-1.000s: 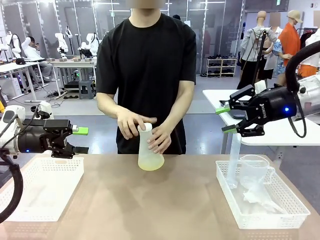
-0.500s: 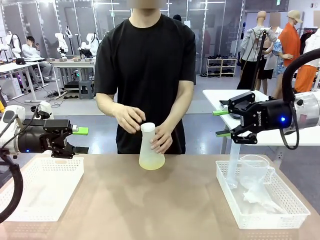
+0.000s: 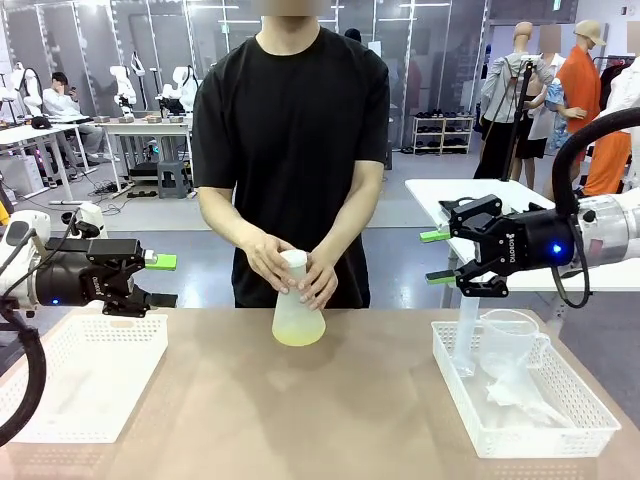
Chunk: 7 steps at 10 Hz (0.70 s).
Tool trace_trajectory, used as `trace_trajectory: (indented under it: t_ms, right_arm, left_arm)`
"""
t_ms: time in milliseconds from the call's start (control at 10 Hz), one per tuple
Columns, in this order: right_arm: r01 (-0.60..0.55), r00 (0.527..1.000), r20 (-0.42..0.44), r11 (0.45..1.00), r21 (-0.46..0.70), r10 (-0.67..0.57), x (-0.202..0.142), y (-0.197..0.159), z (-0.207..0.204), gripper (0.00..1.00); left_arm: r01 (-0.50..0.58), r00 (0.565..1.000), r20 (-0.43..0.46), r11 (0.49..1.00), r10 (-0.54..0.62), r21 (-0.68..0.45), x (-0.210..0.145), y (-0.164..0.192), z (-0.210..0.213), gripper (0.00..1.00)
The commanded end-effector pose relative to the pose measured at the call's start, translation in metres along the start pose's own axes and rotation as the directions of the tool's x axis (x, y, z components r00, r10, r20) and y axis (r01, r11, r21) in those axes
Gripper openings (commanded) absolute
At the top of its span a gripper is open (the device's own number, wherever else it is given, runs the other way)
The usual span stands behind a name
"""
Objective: Prepare the solutions needed for the experiment.
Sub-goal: When the human places the Big flask in the center of the table, pick up the Big flask and place it in the left Organizing basket.
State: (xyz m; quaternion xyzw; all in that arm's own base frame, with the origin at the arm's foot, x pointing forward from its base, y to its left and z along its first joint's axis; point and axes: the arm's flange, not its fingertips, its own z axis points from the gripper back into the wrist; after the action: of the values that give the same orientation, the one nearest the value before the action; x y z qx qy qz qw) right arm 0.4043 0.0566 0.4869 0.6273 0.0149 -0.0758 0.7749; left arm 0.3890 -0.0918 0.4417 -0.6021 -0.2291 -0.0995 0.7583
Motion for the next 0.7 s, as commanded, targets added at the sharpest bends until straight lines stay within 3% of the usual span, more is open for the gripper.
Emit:
trace_trajectory:
  t_ms: [0, 200, 300, 600]
  right_arm:
    - [0.002, 1.0, 0.005, 1.0, 0.0, -0.002, 0.0003, 0.0001, 0.0016, 0.62]
    - [0.002, 1.0, 0.005, 1.0, 0.0, -0.002, 0.0003, 0.0001, 0.0016, 0.62]
    - [0.001, 1.0, 0.004, 1.0, 0.0, -0.001, 0.0004, -0.0003, 0.0017, 0.81]
    - [0.001, 1.0, 0.006, 1.0, 0.0, -0.001, 0.0006, -0.0005, 0.0024, 0.81]
  left_arm:
    - [-0.016, 1.0, 0.023, 1.0, 0.017, -0.025, 0.0009, -0.0018, -0.0026, 1.0]
    - [-0.016, 1.0, 0.023, 1.0, 0.017, -0.025, 0.0009, -0.0018, -0.0026, 1.0]
    - [-0.016, 1.0, 0.023, 1.0, 0.017, -0.025, 0.0009, -0.0018, -0.0026, 1.0]
    - [-0.016, 1.0, 0.023, 1.0, 0.017, -0.025, 0.0009, -0.0018, -0.0026, 1.0]
